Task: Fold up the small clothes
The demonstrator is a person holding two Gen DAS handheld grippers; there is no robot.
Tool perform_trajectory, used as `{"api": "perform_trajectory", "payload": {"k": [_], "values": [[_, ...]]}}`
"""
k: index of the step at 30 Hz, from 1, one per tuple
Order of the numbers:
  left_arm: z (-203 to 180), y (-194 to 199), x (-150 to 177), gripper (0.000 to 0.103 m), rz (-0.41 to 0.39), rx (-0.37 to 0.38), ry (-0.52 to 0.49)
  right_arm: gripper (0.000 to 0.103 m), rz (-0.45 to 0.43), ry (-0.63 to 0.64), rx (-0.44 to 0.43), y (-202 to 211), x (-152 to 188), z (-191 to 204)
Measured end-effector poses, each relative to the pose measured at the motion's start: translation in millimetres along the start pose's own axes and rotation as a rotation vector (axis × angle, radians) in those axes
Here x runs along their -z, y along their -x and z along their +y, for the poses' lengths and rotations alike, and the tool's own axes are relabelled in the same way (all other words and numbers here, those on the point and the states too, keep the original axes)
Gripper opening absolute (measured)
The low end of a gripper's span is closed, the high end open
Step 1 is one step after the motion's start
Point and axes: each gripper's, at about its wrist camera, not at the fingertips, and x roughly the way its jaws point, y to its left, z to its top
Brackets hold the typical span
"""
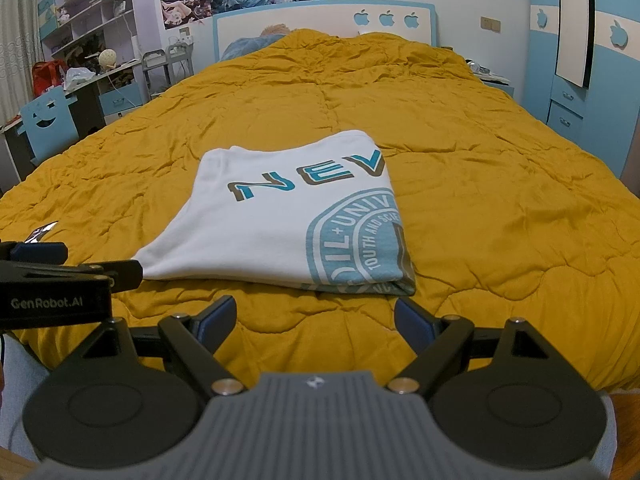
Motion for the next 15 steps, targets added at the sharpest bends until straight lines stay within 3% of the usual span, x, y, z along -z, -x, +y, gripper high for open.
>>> {"api": "perform_trajectory", "payload": {"k": [15], "values": [[-0.2, -0.8, 0.9, 0.103, 0.01, 0.027, -0.02, 0.082, 0.005, -0.002, 0.001, -1.7, 1.0, -1.7]]}}
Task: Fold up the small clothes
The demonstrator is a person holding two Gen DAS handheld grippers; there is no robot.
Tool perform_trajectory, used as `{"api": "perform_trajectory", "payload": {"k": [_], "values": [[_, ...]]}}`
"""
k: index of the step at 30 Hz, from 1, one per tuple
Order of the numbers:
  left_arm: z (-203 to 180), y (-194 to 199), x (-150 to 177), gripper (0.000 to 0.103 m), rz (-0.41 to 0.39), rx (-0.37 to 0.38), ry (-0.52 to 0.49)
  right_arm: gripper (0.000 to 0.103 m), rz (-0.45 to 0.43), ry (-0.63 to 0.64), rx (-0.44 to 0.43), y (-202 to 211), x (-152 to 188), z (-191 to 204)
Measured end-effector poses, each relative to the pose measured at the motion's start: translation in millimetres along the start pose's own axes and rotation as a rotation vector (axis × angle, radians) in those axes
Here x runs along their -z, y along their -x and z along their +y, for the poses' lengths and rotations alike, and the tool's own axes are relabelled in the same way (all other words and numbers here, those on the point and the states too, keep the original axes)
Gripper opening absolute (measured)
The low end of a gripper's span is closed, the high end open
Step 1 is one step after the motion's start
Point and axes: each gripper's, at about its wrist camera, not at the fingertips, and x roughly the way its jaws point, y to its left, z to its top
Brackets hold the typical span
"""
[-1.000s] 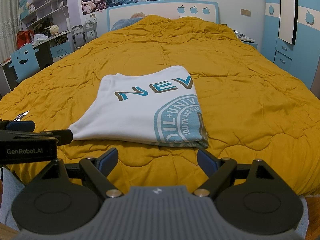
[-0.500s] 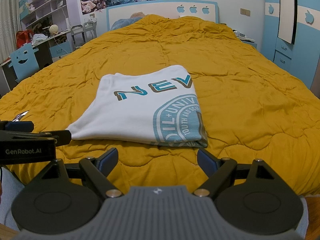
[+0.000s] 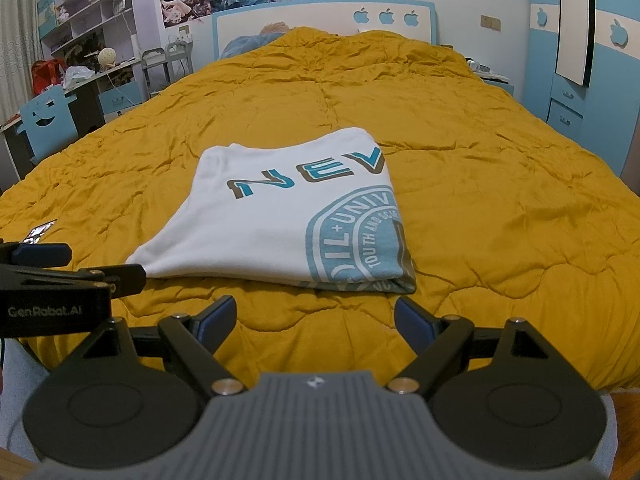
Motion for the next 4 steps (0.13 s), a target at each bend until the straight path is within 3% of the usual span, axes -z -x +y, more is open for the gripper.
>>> {"api": "perform_trajectory", "payload": {"k": [4], "values": [[-2.2, 0.5, 0.7, 0.103, -0.004, 0.001, 0.001, 0.082, 0.0, 0.001, 0.0, -0.8, 0.1, -0.2]]}}
